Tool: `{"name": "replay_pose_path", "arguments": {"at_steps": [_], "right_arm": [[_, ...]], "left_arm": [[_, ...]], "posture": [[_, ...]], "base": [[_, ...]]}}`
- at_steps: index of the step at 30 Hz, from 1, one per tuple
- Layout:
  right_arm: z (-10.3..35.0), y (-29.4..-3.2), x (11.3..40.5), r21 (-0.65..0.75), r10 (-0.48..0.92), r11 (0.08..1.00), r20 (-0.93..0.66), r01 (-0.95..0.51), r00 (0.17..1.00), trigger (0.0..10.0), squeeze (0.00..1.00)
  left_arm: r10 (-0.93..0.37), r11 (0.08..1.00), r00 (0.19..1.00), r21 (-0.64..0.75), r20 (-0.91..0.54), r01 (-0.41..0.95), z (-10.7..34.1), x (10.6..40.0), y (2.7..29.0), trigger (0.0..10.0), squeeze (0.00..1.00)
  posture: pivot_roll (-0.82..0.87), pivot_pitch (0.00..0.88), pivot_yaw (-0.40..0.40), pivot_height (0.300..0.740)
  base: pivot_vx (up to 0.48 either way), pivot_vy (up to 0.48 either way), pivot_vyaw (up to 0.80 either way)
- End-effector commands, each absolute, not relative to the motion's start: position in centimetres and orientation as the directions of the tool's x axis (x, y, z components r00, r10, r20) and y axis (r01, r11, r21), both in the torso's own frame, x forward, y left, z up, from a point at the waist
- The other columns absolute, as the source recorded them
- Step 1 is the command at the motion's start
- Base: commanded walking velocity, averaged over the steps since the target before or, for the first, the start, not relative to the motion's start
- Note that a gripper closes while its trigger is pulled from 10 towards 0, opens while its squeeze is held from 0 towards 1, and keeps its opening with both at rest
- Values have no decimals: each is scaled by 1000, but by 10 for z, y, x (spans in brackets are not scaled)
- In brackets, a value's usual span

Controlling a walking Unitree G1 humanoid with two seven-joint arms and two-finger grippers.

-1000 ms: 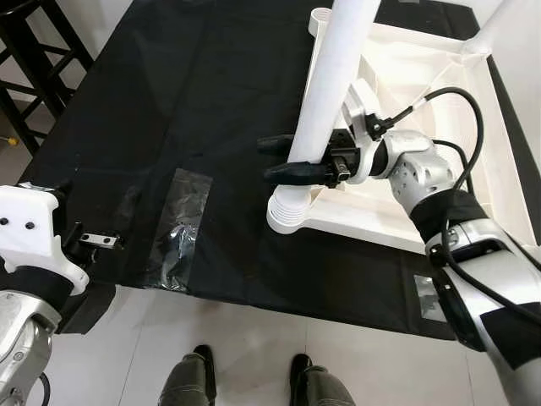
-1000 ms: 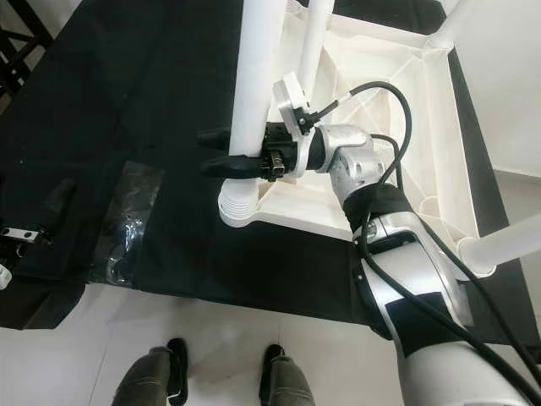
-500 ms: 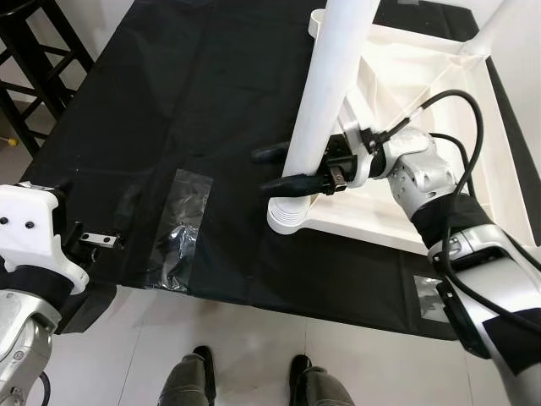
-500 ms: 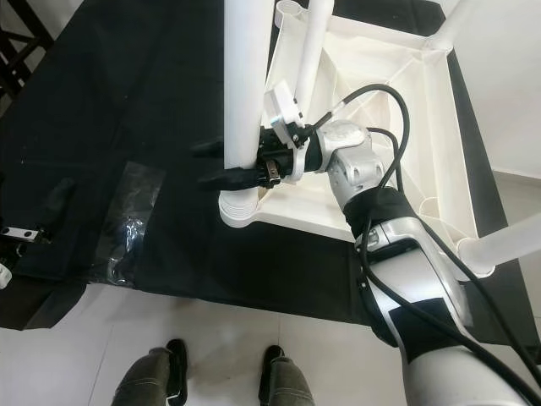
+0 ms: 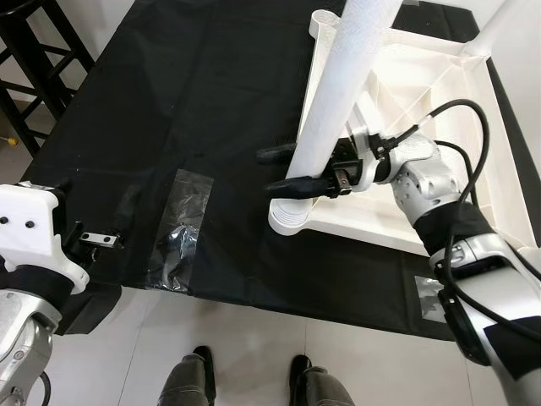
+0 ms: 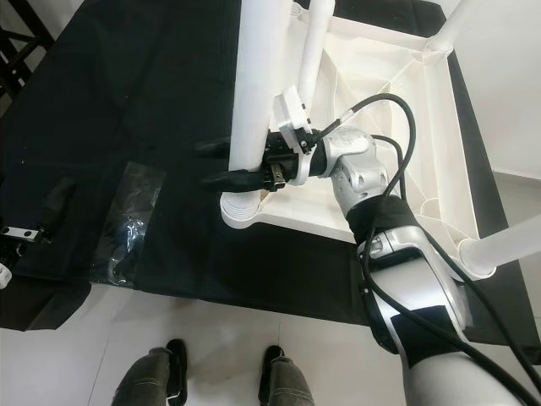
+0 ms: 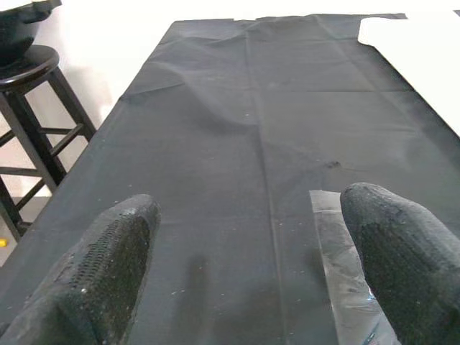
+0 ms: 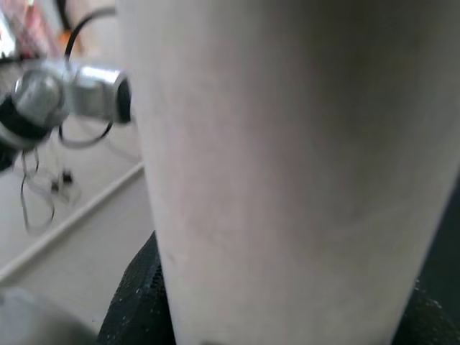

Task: Building children table

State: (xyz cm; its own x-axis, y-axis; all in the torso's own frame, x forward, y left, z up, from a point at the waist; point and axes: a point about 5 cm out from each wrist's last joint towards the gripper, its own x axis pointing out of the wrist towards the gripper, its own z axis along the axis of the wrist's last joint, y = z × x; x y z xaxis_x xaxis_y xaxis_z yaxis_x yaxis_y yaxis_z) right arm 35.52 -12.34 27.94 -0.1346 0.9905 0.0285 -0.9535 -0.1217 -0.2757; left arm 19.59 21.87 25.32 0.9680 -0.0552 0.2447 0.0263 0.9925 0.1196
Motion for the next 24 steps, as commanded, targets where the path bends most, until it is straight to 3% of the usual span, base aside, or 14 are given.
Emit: {"name": "replay_pose_path", "arguments": {"at_steps": [1,11,16,24], "right_arm": [[248,-133,354,-140,993,-122,-14,-983,-121,10000,0],[248,-137,356,-145,994,-102,-46,-984,-96,10000,0],[233,-137,352,-168,942,-178,-313,-970,-118,10000,0],[241,-132,358,-192,917,-198,-382,-961,-112,10000,0]], "left_arm": [[-50,994,970,107,237,25,250,195,220,10000,0],[-47,994,970,104,237,22,250,195,222,10000,0],[-47,994,971,103,237,23,250,195,222,10000,0],[-46,995,970,102,237,22,250,195,222,10000,0]], "posture": [[111,331,-88,740],[110,334,-89,740],[107,336,-85,740],[107,338,-88,740]], "base": [[0,0,0],[0,0,0],[0,0,0],[0,0,0]]}}
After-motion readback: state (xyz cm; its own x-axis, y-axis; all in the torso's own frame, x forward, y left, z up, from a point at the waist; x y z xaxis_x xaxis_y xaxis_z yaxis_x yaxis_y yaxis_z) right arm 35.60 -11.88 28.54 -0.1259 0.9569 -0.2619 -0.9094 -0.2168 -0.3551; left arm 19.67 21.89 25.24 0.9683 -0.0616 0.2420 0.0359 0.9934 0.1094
